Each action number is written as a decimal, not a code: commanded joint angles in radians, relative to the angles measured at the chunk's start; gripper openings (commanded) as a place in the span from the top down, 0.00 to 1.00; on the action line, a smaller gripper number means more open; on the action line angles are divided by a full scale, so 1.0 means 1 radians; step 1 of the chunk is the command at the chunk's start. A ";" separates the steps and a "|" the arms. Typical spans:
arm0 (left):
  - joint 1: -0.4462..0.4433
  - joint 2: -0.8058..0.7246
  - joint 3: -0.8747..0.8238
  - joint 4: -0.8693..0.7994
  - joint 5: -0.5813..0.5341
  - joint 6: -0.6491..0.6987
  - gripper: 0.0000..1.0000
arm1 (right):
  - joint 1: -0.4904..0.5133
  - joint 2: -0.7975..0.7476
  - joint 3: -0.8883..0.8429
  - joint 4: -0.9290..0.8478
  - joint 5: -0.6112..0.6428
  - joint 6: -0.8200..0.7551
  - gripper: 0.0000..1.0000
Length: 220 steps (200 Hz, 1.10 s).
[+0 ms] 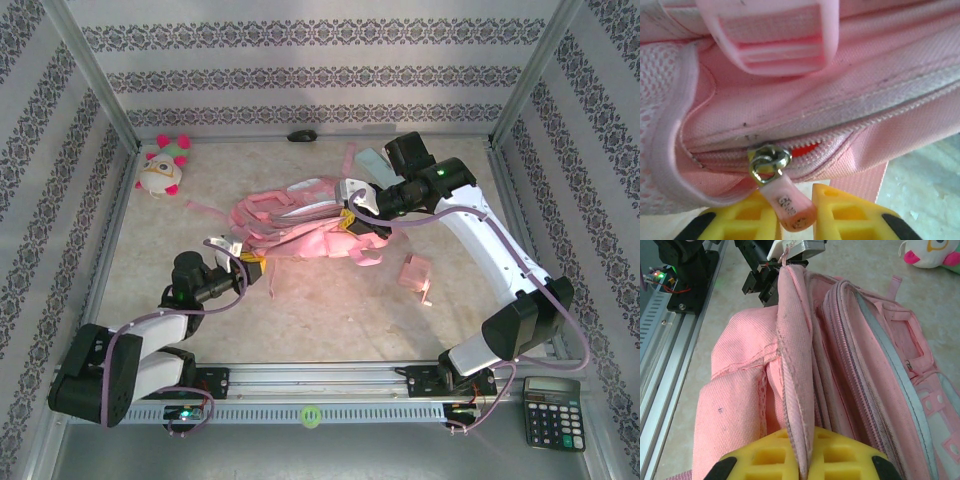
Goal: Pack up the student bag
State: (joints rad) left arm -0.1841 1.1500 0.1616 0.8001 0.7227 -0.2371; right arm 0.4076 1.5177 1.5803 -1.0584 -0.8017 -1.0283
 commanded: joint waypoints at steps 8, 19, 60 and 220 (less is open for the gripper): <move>-0.028 -0.066 0.026 -0.054 0.013 0.004 0.93 | -0.002 -0.001 0.028 0.064 -0.048 0.009 1.00; -0.039 -0.091 0.039 -0.096 0.026 0.001 0.97 | 0.004 -0.004 0.014 0.082 -0.030 0.023 1.00; -0.062 -0.194 0.081 -0.225 0.100 -0.033 1.00 | 0.044 -0.012 -0.060 0.194 0.037 0.118 1.00; -0.313 -0.301 0.542 -1.070 0.017 0.421 0.39 | 0.091 -0.085 -0.264 0.431 0.074 0.036 1.00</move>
State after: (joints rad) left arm -0.4854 0.9264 0.5888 0.0116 0.8326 -0.1047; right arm 0.5190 1.4944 1.3212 -0.6090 -0.6300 -0.8421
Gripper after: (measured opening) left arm 0.548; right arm 0.061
